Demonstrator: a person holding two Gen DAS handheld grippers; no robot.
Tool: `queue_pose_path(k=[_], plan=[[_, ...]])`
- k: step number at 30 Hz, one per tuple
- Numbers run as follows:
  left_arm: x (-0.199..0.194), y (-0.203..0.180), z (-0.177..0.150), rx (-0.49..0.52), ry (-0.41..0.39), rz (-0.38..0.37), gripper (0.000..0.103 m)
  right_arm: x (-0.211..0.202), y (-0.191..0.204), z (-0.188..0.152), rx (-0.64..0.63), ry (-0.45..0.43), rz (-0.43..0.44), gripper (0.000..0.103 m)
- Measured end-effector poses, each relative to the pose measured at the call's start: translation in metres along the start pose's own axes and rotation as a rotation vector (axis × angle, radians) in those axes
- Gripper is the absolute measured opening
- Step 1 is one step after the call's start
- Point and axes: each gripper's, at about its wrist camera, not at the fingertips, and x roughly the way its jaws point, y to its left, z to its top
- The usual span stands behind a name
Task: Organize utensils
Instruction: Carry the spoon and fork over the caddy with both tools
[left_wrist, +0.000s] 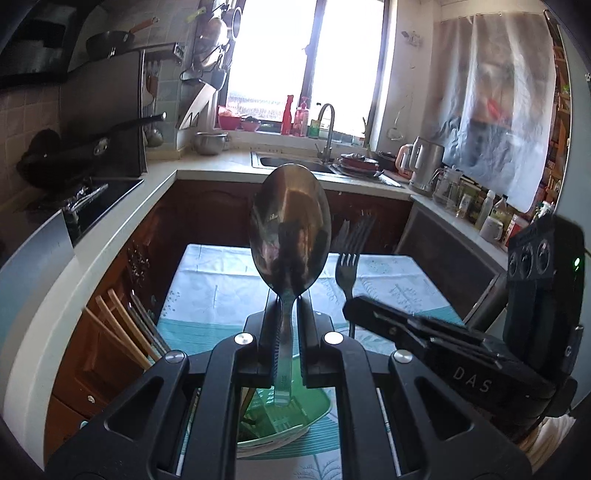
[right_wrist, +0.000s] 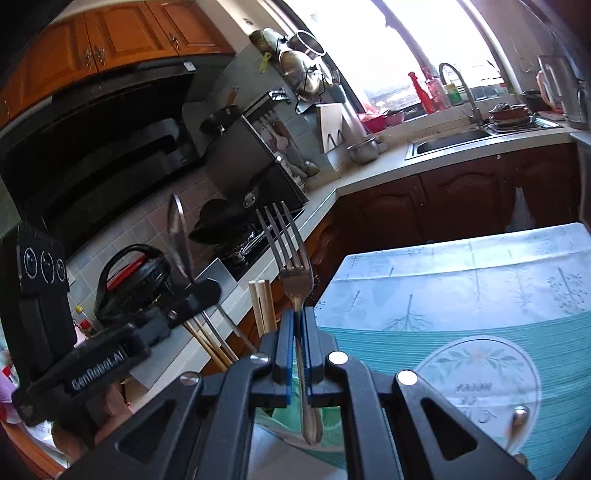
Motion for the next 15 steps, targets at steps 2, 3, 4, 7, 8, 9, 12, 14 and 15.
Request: queue_pose_path(k=[2, 3, 4, 7, 8, 9, 12, 14, 15], plan=[[0.009, -0.001, -0.009, 0.004, 0.012, 0.004, 0.006, 0.006, 0.001, -0.002, -0.013, -0.006, -0.009, 0.004], [0.014, -0.004, -0.015, 0.008, 0.017, 0.007, 0.006, 0.009, 0.002, -0.004, -0.024, -0.011, -0.015, 0.004], [0.016, -0.004, -0.021, 0.010, 0.022, 0.010, 0.006, 0.012, 0.003, -0.005, -0.031, -0.012, -0.021, 0.004], [0.028, -0.001, -0.037, -0.002, 0.057, 0.001, 0.006, 0.021, 0.003, -0.010, -0.042, -0.008, -0.027, 0.004], [0.031, -0.001, -0.045, -0.008, 0.067, -0.002, 0.006, 0.024, 0.003, -0.012, -0.051, -0.013, -0.031, 0.004], [0.034, 0.001, -0.049, -0.012, 0.074, -0.002, 0.006, 0.026, 0.003, -0.014, -0.064, -0.018, -0.033, 0.004], [0.041, 0.005, -0.062, -0.024, 0.090, 0.013, 0.006, 0.033, 0.008, -0.023, -0.120, -0.040, -0.042, 0.004], [0.045, 0.009, -0.070, -0.036, 0.103, 0.017, 0.006, 0.037, 0.010, -0.029, -0.152, -0.045, -0.051, 0.004], [0.047, 0.010, -0.073, -0.036, 0.109, 0.019, 0.006, 0.039, 0.009, -0.034, -0.168, -0.041, -0.048, 0.004]])
